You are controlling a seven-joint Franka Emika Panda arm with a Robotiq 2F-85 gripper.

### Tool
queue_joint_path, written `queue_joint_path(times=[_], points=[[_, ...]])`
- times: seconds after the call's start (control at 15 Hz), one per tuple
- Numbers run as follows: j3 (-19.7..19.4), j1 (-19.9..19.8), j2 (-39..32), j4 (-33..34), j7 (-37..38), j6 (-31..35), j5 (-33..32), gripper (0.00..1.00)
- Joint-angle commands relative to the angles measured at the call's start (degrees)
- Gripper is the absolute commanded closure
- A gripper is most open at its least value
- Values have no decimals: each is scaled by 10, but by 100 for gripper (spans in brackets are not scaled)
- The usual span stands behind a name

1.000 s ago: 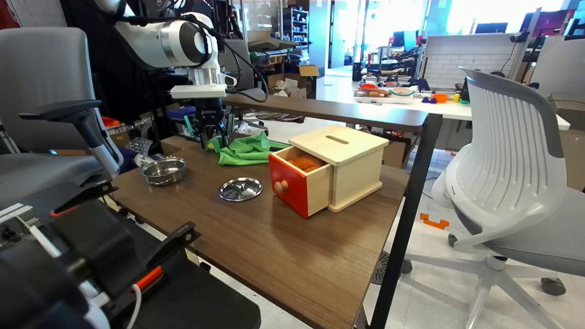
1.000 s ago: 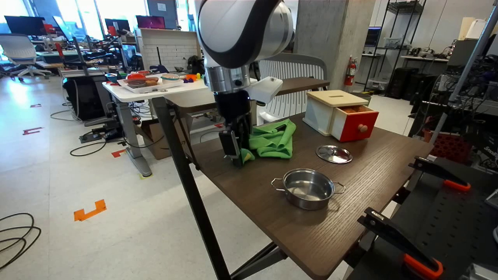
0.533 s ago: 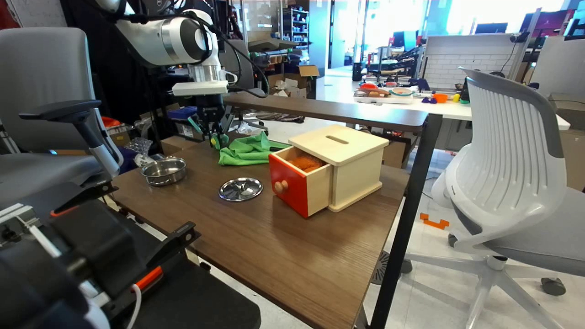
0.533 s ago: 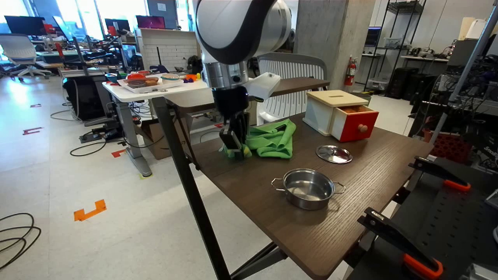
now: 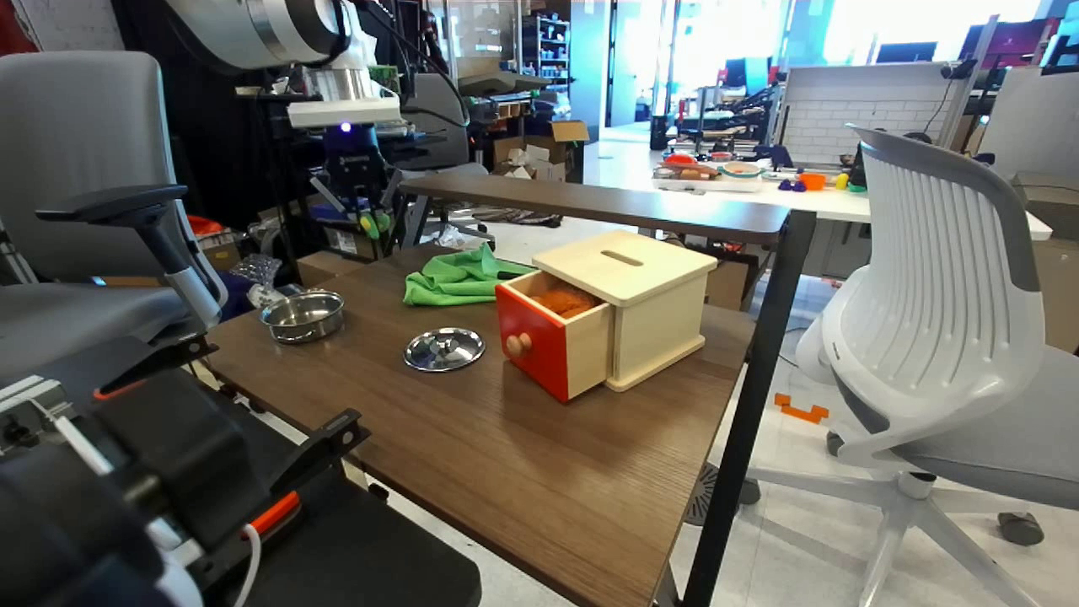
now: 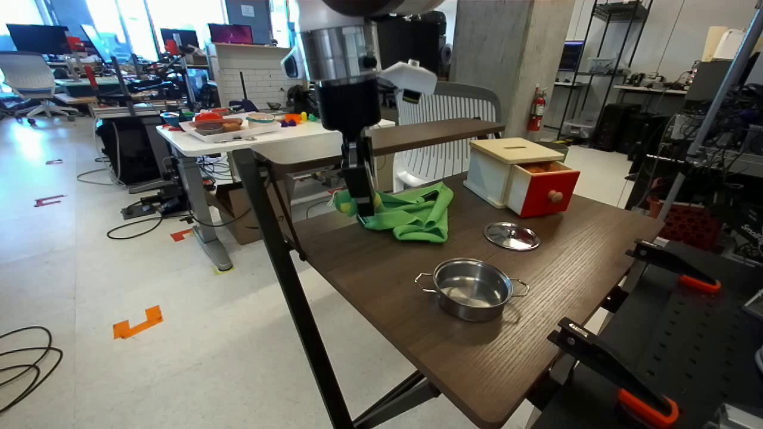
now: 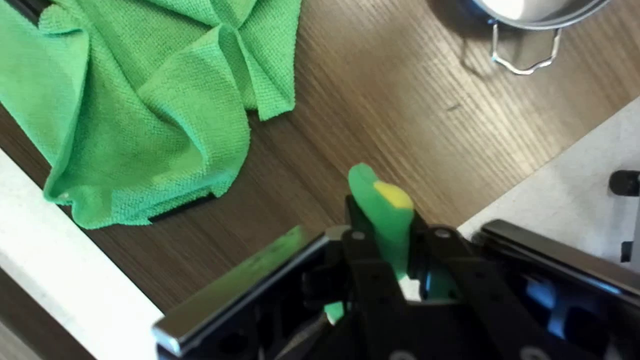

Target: Put the green plush toy in the silver pot.

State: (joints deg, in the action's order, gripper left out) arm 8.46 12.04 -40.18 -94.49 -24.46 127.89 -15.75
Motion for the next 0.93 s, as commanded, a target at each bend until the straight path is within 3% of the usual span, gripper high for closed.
queue_joint_path(times=[0.0,0.2,0.6,0.87], points=[[23,-3,107,-125,-38,14,-27,96],[42,-10,171,-211,-64,34,-23,96],[43,-28,271,-366,-60,40,5,96],[19,-48,285,-403,-27,42,-1,96]])
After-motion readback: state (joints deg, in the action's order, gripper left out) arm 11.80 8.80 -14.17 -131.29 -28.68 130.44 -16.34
